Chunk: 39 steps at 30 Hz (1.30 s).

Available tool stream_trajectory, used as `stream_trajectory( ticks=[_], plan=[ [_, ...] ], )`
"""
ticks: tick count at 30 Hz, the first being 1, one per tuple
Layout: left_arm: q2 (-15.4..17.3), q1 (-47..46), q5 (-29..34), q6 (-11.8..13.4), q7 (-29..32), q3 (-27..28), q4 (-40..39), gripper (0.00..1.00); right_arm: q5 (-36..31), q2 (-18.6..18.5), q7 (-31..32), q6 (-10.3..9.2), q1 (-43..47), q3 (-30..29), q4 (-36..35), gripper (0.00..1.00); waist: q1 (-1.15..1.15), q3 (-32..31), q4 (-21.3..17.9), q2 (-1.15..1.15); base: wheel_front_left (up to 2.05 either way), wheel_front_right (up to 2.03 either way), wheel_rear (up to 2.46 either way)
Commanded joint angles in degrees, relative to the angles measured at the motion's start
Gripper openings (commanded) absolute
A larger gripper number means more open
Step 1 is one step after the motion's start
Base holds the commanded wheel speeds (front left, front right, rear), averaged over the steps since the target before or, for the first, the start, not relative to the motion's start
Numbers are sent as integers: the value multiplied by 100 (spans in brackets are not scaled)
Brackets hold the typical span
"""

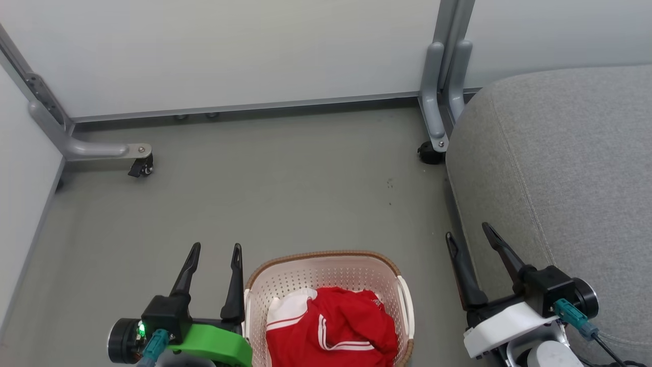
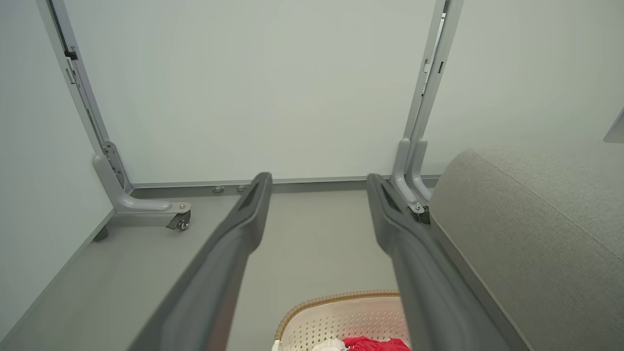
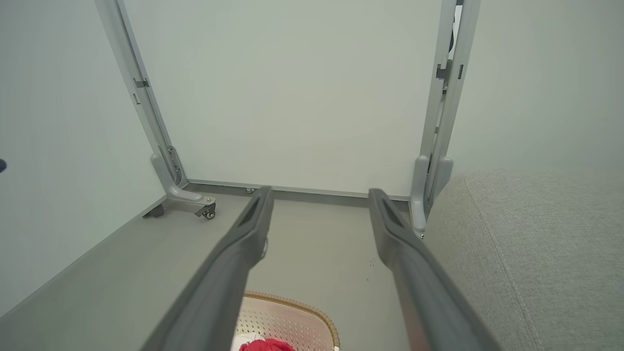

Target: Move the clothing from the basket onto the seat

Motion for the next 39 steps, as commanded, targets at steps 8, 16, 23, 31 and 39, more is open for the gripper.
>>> stream_trajectory(
  ticks=[8, 16, 23, 31, 39],
  plan=[
    [34, -483, 56, 32, -3, -167, 18, 100, 73, -152, -20, 0, -519, -168, -210, 100, 0, 1046, -143, 0, 0, 0, 0],
    [33, -1366, 254, -17, -2, -497, 237, 100, 173, -343, -20, 0, -1313, -400, -444, 100, 0, 2321, -262, 0, 0, 0, 0],
    [53, -2362, 884, -321, -1, -988, 1310, 100, 423, -262, -20, 0, -1940, -639, -651, 100, 0, 3308, -422, 0, 0, 0, 0],
    [299, -3606, 1306, -593, -1, -1864, 2946, 100, 539, -151, -20, 0, -2492, -669, -812, 100, 0, 4274, -814, 0, 0, 0, 0],
    [382, -4828, 1160, -618, 5, -3115, 4532, 100, 635, -89, -20, 0, -2854, -769, -895, 100, 0, 4932, -1115, 0, 0, 0, 0]
  ],
)
